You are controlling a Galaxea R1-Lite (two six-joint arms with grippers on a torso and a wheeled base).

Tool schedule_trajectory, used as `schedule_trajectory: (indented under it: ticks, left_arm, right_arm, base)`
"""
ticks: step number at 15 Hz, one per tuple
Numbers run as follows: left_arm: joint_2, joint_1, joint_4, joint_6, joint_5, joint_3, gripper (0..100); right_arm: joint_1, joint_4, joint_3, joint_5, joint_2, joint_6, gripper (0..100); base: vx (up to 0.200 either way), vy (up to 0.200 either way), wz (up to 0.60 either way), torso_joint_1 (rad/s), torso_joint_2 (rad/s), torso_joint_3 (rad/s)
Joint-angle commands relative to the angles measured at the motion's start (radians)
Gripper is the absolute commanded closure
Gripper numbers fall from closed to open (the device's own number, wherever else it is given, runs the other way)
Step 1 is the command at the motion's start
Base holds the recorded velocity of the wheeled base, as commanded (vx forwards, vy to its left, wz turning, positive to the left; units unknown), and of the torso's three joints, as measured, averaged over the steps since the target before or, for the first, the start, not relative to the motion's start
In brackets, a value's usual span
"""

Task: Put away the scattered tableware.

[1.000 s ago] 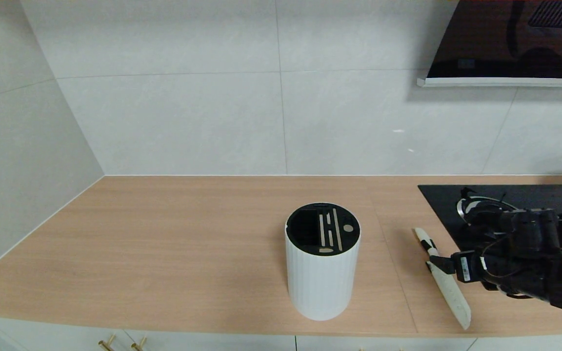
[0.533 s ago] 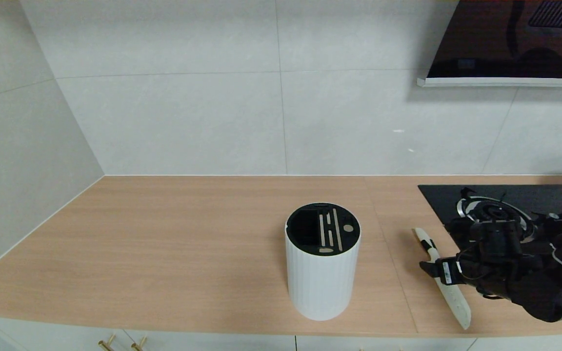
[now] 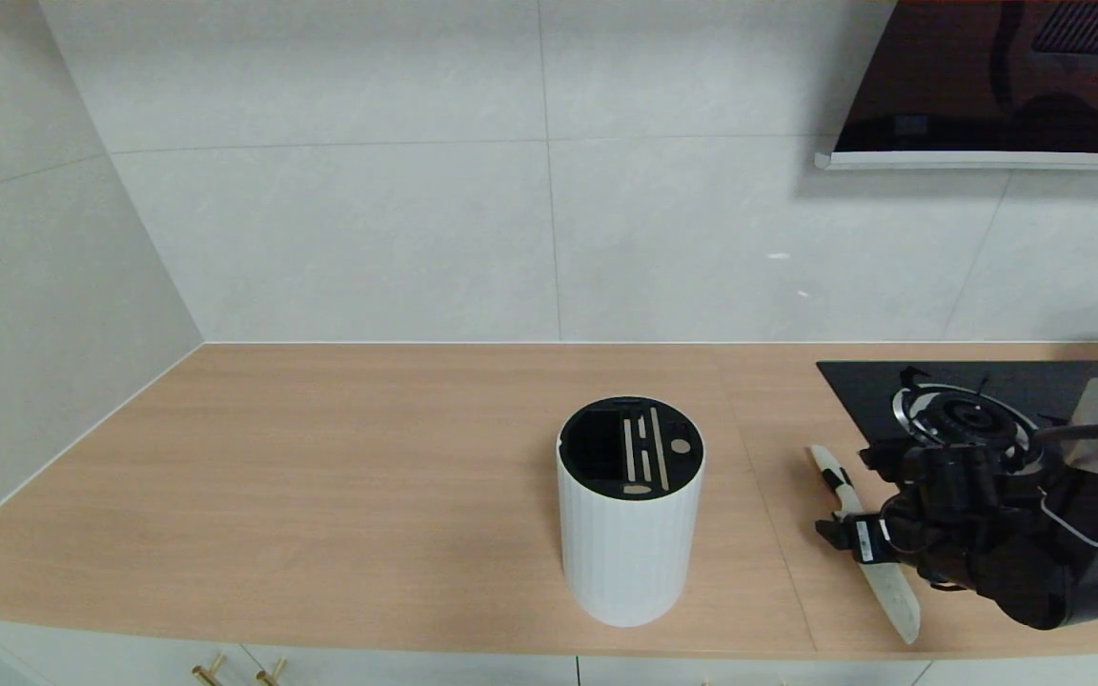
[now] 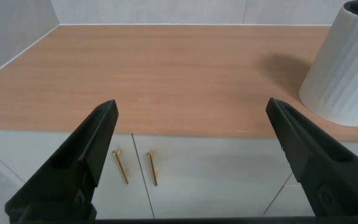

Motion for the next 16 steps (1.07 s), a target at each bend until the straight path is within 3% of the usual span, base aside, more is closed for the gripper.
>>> schedule_trajectory:
  ticks: [1, 9, 10, 16]
  left_arm:
    - [0.0, 0.0, 0.0, 0.0, 0.001, 0.0, 0]
    - [0.0, 0.0, 0.0, 0.0, 0.0, 0.0, 0]
    - [0.0, 0.0, 0.0, 0.0, 0.0, 0.0, 0]
    - [0.0, 0.0, 0.0, 0.0, 0.0, 0.0, 0]
  right_arm:
    - [0.0, 0.0, -0.008, 0.0, 0.021, 0.0, 0]
    - [-0.003, 0.0, -0.028, -0.001, 0.032, 0.018, 0]
    - [-0.006, -0.002, -0.032, -0.001, 0.038, 0.02, 100]
    - [-0.006, 0.0, -0.034, -0.001, 0.04, 0.021, 100]
  base:
    - [0.0, 0.0, 0.0, 0.0, 0.0, 0.0]
    - [0.0, 0.0, 0.0, 0.0, 0.0, 0.0]
    - [0.0, 0.0, 0.0, 0.0, 0.0, 0.0]
    - [0.0, 0.0, 0.0, 0.0, 0.0, 0.0]
